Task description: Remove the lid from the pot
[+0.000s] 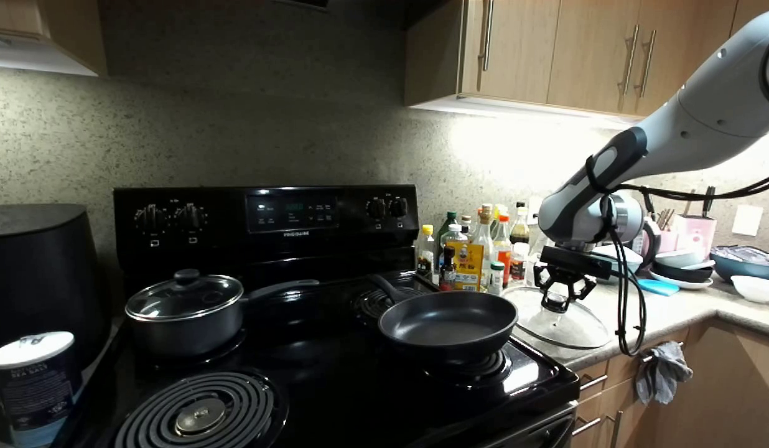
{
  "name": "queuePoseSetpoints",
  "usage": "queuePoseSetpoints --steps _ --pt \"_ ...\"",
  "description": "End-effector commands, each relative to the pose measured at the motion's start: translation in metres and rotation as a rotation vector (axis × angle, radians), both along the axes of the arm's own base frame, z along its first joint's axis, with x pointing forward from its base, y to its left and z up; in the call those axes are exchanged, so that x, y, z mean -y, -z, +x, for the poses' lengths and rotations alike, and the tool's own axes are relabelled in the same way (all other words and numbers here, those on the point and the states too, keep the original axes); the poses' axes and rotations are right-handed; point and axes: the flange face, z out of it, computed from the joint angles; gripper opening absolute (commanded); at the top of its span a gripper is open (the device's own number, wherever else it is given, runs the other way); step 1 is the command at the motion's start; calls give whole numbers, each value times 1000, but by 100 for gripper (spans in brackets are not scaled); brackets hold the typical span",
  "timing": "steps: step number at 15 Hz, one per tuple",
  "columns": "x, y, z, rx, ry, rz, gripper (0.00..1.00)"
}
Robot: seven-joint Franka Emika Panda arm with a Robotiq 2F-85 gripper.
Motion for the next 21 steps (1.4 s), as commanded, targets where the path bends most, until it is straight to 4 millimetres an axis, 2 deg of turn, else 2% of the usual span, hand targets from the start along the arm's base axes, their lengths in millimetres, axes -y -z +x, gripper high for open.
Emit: queuePoseSetpoints --steps 1,6,12,19,20,21 --pt "5 -8 12 3 22 18 26" --pt "5 7 24 -39 12 55 26" --pt "5 7 36 -59 -6 44 26" --pt "5 14 39 -93 -9 53 26" --pt "5 14 39 -99 -7 53 39" --pt "5 14 39 -102 -7 54 75"
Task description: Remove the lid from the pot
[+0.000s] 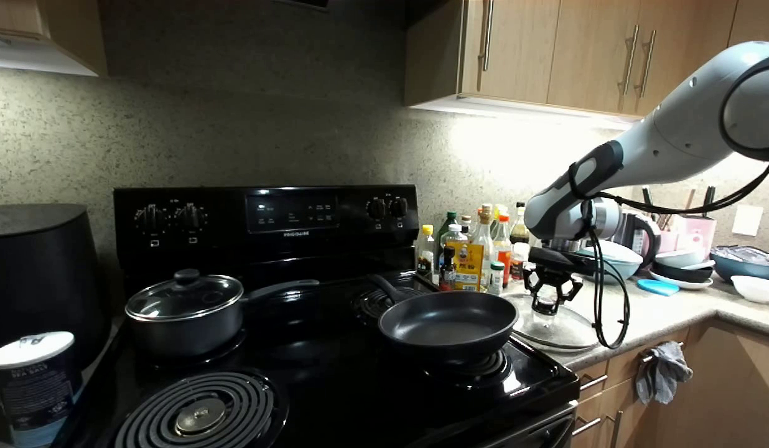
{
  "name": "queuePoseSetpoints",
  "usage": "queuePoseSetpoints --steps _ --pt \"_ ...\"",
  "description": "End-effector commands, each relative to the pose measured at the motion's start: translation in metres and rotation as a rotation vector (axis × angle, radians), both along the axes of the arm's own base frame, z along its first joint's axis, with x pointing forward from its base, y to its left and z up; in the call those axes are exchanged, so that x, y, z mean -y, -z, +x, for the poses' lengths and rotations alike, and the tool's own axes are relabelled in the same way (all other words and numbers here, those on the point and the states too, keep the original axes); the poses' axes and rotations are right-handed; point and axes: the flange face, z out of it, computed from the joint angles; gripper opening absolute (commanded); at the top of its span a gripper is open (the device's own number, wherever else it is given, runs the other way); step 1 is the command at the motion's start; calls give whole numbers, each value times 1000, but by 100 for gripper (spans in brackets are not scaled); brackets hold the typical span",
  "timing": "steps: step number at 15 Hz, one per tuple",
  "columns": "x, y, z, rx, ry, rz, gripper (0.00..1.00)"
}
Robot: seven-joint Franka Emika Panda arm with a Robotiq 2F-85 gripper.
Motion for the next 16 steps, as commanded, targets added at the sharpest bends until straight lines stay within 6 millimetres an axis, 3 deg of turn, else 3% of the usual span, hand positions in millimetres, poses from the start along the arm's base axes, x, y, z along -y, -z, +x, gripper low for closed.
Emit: queuePoseSetpoints --steps 1,5,8,12,16 --pt "2 0 3 -22 15 13 76" --pt "3 -1 4 -22 20 15 99" --pt "2 -6 1 -18 15 16 100" --pt "-21 -48 -11 60 -26 -8 100" --pt "-69 -107 -25 222 -144 -89 100"
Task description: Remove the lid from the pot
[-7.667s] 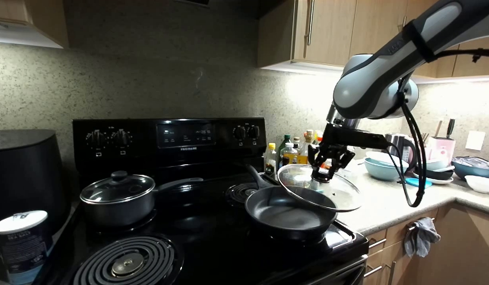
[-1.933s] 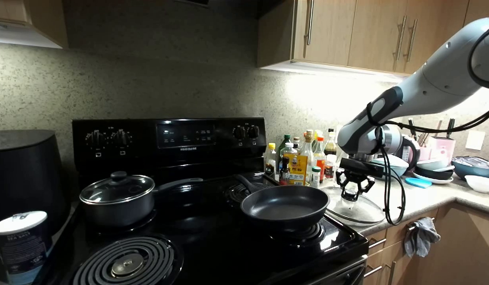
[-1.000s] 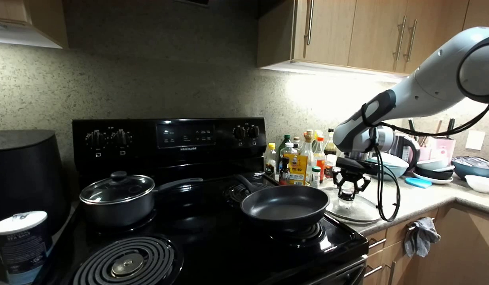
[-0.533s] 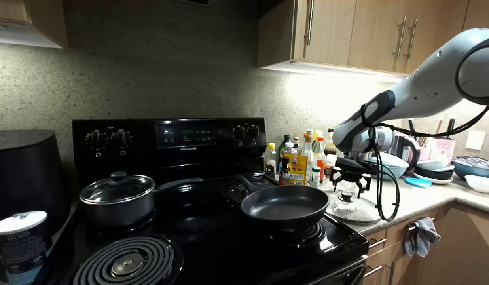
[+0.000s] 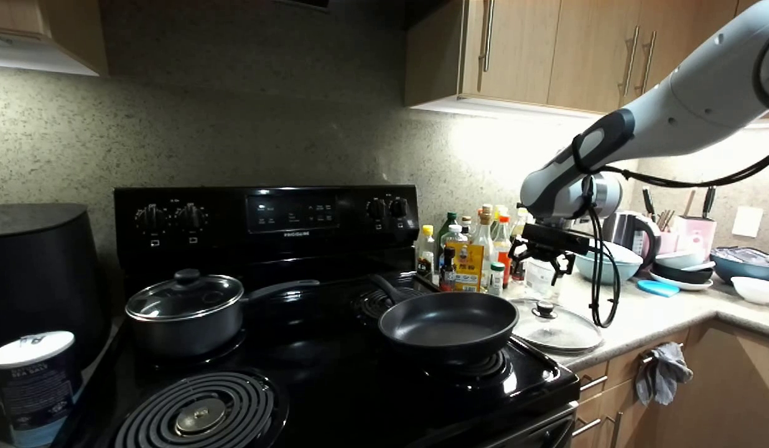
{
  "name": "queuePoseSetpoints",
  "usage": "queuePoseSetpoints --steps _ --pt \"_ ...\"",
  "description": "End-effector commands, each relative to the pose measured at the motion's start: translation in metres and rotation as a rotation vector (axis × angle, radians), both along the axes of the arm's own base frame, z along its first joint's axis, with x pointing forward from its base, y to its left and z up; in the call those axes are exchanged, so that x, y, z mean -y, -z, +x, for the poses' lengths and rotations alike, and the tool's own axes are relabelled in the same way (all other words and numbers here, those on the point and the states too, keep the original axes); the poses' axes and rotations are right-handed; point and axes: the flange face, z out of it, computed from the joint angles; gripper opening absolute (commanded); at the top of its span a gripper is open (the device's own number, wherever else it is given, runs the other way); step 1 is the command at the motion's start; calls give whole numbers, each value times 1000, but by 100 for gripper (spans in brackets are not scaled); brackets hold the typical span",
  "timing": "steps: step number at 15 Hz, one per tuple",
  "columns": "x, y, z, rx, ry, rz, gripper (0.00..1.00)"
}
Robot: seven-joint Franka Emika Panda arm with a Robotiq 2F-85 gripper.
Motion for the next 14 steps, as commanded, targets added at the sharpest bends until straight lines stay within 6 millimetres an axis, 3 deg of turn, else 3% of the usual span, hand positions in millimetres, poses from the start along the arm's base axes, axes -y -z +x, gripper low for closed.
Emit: queuePoseSetpoints --steps 1,2,4,7,9,14 --pt "-47 -51 -36 106 -102 -61 100" --pt "-26 -31 -6 73 -50 -37 100" --pt "-37 -44 -9 85 -63 -35 100" --pt "-27 -32 -8 71 -50 -37 100" --pt "-36 -32 -9 80 -80 -58 100" --pt "-90 -43 -13 80 -247 -152 100"
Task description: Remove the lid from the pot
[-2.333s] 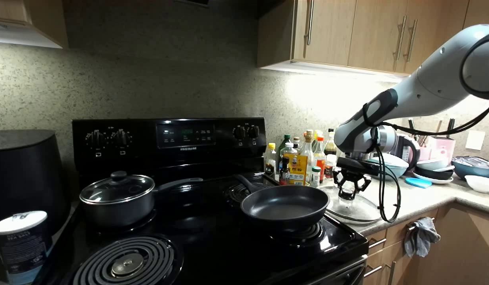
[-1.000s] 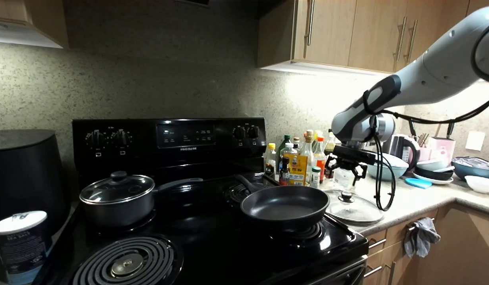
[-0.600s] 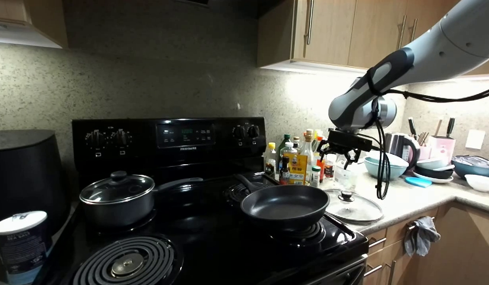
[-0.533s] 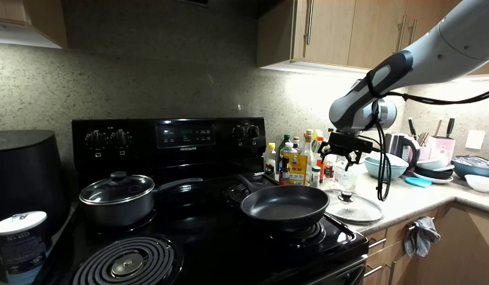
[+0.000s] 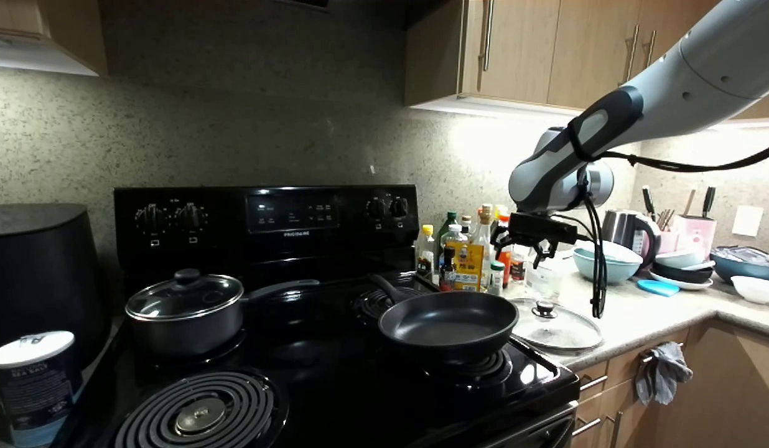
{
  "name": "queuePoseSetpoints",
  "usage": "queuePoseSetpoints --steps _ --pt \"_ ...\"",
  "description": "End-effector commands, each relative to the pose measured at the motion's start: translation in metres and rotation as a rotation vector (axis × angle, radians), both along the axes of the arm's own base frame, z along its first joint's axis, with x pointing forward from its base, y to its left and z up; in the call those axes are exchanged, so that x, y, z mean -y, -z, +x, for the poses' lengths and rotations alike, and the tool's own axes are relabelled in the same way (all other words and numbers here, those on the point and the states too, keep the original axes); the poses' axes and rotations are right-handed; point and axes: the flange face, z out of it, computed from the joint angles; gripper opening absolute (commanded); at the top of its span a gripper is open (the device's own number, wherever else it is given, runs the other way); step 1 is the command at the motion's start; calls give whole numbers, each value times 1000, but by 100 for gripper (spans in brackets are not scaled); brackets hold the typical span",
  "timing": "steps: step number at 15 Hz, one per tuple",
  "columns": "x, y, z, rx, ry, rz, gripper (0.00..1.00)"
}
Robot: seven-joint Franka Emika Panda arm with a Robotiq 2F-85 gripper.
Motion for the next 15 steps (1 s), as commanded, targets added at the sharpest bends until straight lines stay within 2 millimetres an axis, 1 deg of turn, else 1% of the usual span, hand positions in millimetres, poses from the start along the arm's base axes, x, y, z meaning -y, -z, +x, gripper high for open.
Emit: queuePoseSetpoints --steps 1,3,5,6,7,8,11,12,15 --pt "-37 -10 -15 -18 -117 -54 100" --pt "-53 -9 -21 -49 -162 -63 100" --pt "-61 -9 -30 -58 -191 -63 100" --pt "-59 -10 -32 -45 -176 -61 100" --pt "-49 -11 -30 -29 -128 -42 100" --pt "-59 -4 -17 -44 -146 -47 100" --pt "-47 -9 -20 -39 -129 -47 100" --pt "-47 -9 -20 -39 -128 -47 100" --pt "-71 -4 -26 -68 -209 -65 100"
